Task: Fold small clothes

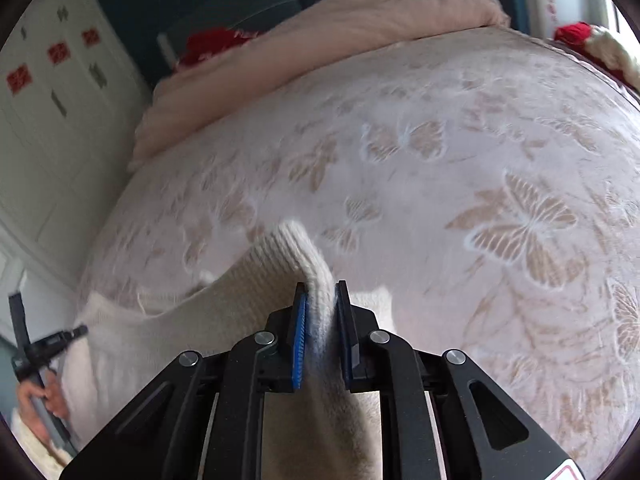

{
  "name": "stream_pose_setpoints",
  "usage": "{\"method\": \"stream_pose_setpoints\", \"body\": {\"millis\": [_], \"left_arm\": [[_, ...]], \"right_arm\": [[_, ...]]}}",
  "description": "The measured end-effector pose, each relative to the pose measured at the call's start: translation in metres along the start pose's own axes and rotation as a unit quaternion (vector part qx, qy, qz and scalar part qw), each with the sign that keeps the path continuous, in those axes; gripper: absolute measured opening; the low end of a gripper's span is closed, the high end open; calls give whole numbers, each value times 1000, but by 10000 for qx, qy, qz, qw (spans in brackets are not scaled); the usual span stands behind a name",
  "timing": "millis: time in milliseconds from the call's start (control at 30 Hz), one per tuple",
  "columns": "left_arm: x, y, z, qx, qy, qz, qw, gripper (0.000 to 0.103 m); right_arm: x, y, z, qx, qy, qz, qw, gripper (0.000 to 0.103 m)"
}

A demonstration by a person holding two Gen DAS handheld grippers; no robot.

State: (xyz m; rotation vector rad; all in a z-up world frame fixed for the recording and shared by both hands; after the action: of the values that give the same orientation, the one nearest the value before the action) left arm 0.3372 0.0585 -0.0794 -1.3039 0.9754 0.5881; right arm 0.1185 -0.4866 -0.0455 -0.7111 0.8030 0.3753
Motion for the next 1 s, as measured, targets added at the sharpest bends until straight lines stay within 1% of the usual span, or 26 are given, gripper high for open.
{"method": "stream_pose_setpoints", "body": {"millis": [33,67,100,133,167,200,233,267,300,333,367,400,467,500,567,600,633,667,700,800,833,867,933,1000], "left_arm": [[12,-2,1,12,-94,158,9998,10],[23,-2,2,47,-165,312,9994,12],[40,1,1,166,-310,572,9977,13],[43,3,0,257,-462,596,9968,13],[33,3,-4,362,-564,437,9968,13],[23,3,-7,407,-589,341,9969,18],[8,3,-12,448,-621,228,9968,21],[-10,5,-19,516,-609,50,9968,22],[-26,8,-28,600,-515,-121,9968,24],[-38,12,-37,688,-408,-259,9965,30],[-45,15,-48,785,-312,-341,9958,34],[-51,21,-67,960,-177,-359,9946,39],[-45,36,-94,1126,26,-214,9934,39],[-37,46,-109,1159,144,-62,9931,39],[-17,67,-124,1131,160,383,9927,39],[-14,71,-126,1104,103,412,9930,39],[-15,73,-127,1120,6,312,9932,39],[-18,74,-129,1179,-52,261,9927,39],[-18,74,-129,1202,-44,309,9923,39],[-18,73,-126,1136,38,372,9928,39],[-18,73,-125,1119,45,379,9930,39],[-18,73,-123,1111,55,376,9931,39],[-18,77,-123,1123,23,361,9930,39],[-25,81,-119,1026,61,329,9942,39]], "right_arm": [[12,-1,-4,-36,187,64,9998,13],[28,1,-9,-62,388,264,9989,13],[53,5,-19,-4,677,626,9957,13],[62,9,-25,110,734,758,9944,14],[55,9,-25,214,625,591,9961,15],[36,9,-19,222,565,265,9978,20],[23,10,-12,151,576,47,9982,23],[7,14,-3,10,568,-188,9982,23],[-15,24,15,-220,383,-424,9981,23],[-22,31,25,-336,213,-437,9983,23],[-27,43,38,-466,4,-355,9983,23],[-24,63,57,-633,-234,-105,9977,22],[-9,95,84,-886,-533,389,9939,21],[4,121,101,-1104,-627,674,9896,18],[25,147,114,-1467,-455,852,9845,15],[33,150,112,-1493,-319,852,9846,12],[37,146,103,-1409,-225,817,9864,11],[38,137,90,-1207,-174,764,9896,9],[36,124,72,-938,-91,678,9932,1],[19,94,19,-232,222,403,9987,0],[12,87,7,-81,404,300,9987,0],[1,84,2,-11,472,205,9987,0],[-8,87,9,-189,454,142,9987,10],[-15,100,21,-612,431,139,9971,11]]}}
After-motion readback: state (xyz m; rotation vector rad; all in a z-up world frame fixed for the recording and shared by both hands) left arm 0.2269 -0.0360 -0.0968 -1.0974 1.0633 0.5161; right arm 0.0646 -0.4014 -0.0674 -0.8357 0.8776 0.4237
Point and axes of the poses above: each gripper's, at about its wrist camera, not at the fingertips, and x roughly the way its jaws point, z to its left, y to its underside, the point moved 2 cm from there along x, roughly the way its jaws point, and after that the axes turned 15 degrees about x, right-handed, at the moved point
